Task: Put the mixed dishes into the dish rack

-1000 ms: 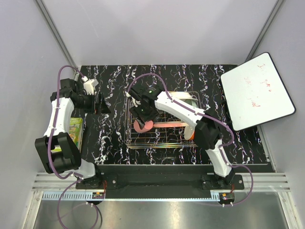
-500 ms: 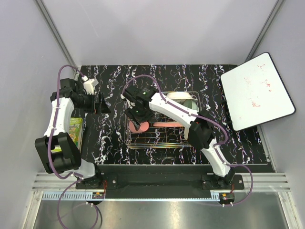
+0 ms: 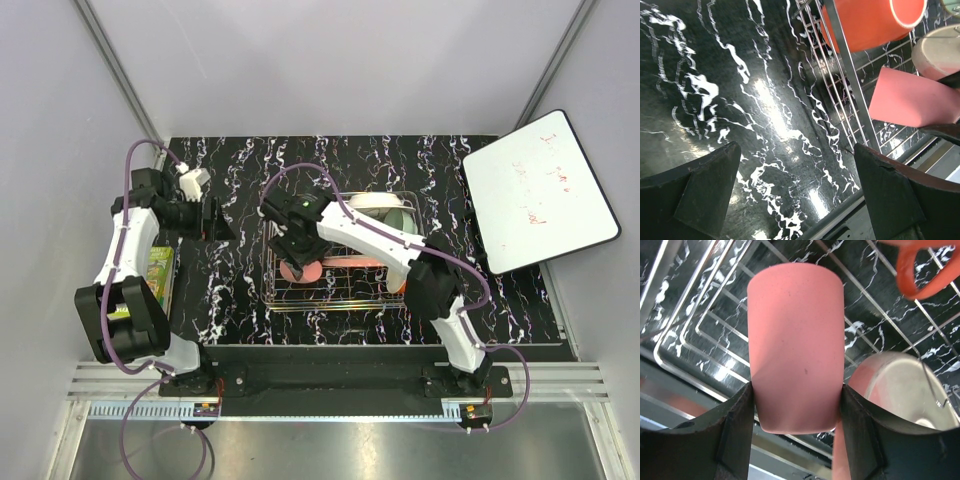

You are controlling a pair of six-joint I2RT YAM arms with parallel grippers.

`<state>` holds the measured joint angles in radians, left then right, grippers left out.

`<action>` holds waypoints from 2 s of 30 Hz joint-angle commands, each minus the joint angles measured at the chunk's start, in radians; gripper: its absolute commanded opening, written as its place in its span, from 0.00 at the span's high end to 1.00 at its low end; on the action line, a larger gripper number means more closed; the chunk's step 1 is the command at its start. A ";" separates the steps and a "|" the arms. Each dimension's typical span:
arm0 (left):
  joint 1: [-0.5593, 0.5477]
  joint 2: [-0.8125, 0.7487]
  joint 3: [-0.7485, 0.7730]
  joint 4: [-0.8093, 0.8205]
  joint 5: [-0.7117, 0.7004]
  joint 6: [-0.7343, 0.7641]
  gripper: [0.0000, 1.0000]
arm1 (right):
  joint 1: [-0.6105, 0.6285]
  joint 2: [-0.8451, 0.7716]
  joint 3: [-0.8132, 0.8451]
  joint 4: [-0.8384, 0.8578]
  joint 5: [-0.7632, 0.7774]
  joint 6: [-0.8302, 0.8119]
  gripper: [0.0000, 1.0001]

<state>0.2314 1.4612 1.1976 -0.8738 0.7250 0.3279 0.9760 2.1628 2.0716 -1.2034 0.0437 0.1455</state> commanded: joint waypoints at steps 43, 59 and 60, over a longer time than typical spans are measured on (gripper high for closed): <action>-0.041 -0.012 0.005 0.065 -0.045 -0.007 0.01 | 0.059 0.103 0.269 -0.056 -0.041 -0.014 0.86; -0.040 -0.025 -0.015 0.065 -0.055 0.014 0.01 | 0.059 0.160 0.409 -0.018 -0.070 0.000 0.89; -0.038 -0.024 -0.016 0.065 -0.056 0.017 0.01 | 0.059 0.169 0.416 -0.016 -0.068 0.002 0.89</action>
<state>0.1928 1.4612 1.1675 -0.8352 0.6777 0.3218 1.0306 2.3138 2.4207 -1.2884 0.0074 0.1379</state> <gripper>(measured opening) 0.988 0.649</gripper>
